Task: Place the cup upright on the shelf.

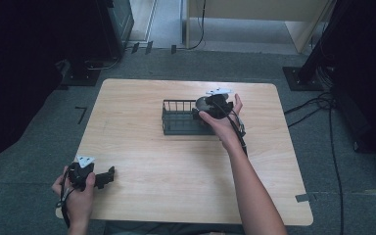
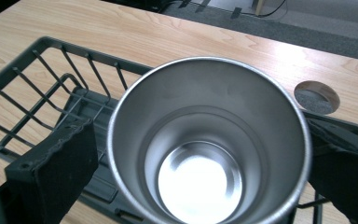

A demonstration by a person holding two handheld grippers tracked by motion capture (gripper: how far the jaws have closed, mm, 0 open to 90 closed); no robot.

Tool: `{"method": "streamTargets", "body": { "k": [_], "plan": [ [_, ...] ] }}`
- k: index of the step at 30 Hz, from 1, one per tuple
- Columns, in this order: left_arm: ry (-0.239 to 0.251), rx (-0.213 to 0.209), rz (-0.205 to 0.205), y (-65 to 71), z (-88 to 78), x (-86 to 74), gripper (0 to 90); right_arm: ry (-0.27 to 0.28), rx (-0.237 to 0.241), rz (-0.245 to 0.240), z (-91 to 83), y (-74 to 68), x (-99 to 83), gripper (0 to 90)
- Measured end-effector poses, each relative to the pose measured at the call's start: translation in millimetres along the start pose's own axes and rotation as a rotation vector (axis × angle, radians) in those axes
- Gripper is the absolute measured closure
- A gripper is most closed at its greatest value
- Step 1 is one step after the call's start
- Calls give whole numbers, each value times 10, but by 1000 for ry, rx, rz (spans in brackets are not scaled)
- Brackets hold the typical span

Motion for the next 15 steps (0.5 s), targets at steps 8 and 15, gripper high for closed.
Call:
{"method": "streamTargets", "body": {
  "k": [8,15],
  "plan": [
    [0,0,1,0,0,0,0,10,-2,-11,-168,32,-5,0],
    [0,0,1,0,0,0,0,30,-8,-4,-323,105,-53,0]
  ]
}}
Point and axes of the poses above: each handheld gripper's, and its own axes: z roughly forward along the jaws, x roughly out of its top, y roughly to its right, the point moved 5 cm from there along z, roughly forward along the jaws, and after that the axes turned 3 degrees about x, right-handed, at the moved point
